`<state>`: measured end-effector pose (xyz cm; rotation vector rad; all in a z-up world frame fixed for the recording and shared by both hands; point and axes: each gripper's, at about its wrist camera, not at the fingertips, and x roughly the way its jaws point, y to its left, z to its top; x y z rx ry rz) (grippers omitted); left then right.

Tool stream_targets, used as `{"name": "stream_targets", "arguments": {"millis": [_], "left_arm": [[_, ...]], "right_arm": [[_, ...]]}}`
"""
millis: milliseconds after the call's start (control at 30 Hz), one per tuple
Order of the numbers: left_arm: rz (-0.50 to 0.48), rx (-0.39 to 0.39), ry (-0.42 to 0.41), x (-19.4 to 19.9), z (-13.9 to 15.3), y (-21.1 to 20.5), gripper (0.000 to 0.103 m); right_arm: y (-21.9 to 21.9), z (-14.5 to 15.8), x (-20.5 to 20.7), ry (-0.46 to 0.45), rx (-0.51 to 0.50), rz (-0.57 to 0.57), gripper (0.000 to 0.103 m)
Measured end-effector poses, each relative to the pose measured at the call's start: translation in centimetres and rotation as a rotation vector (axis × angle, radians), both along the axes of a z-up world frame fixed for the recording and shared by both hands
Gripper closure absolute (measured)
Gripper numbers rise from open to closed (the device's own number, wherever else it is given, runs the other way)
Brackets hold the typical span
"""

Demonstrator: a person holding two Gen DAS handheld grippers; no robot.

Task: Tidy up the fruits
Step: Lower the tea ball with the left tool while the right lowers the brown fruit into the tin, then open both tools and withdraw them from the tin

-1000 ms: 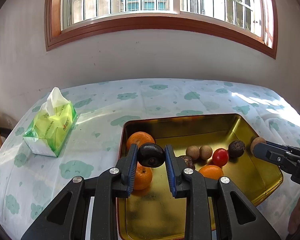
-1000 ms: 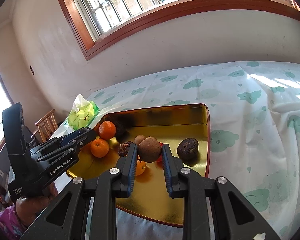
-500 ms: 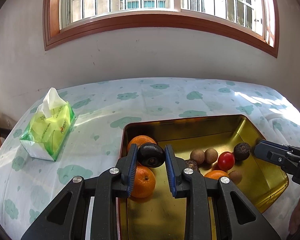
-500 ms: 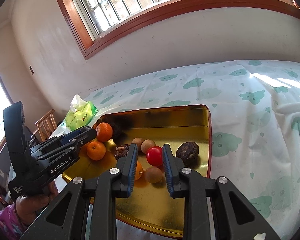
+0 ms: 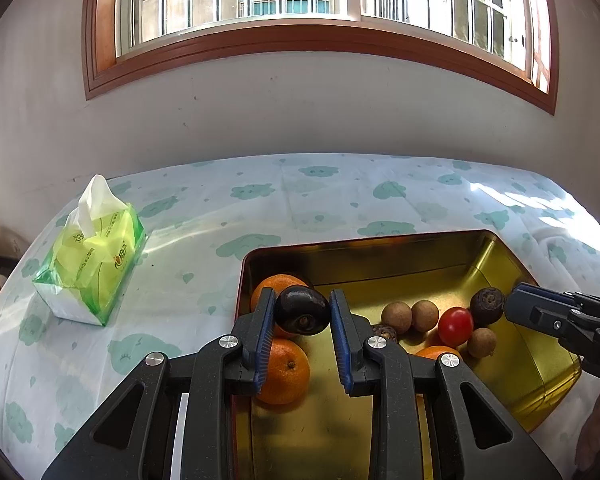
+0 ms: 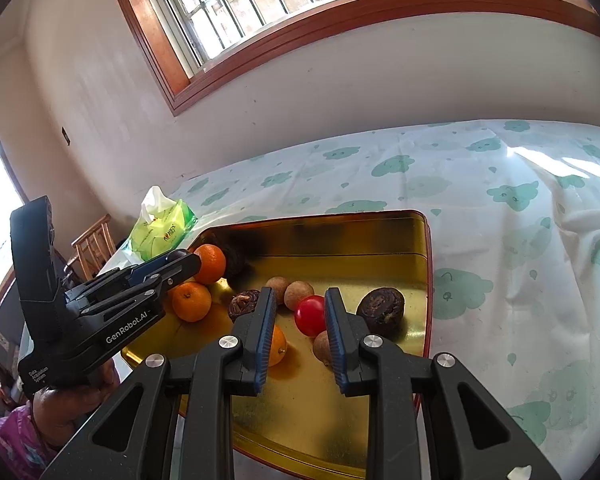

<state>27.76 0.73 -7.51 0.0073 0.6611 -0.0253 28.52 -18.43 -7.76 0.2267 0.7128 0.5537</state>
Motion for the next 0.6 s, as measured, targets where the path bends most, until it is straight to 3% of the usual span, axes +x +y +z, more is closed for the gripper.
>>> {"name": "stream_targets", "arguments": {"millis": [133, 200, 267, 300, 600], "left_arm": [[-0.001, -0.004, 0.005, 0.2, -0.1, -0.1, 0.074], [-0.004, -0.008, 0.011, 0.2, -0.1, -0.1, 0.064], [-0.008, -0.006, 0.012, 0.2, -0.1, -0.2, 0.044], [-0.006, 0.003, 0.004, 0.0, -0.1, -0.3, 0.039], [-0.002, 0.023, -0.015, -1.1, 0.6, -0.9, 0.029]], "right_arm": [[0.2, -0.1, 0.1, 0.0, 0.003, 0.007, 0.078], [0.3, -0.1, 0.1, -0.001, 0.003, 0.009, 0.078], [0.3, -0.2, 0.1, -0.001, 0.006, 0.008, 0.078], [0.3, -0.2, 0.2, 0.002, 0.008, 0.011, 0.078], [-0.1, 0.7, -0.7, -0.022, 0.004, 0.01, 0.069]]}}
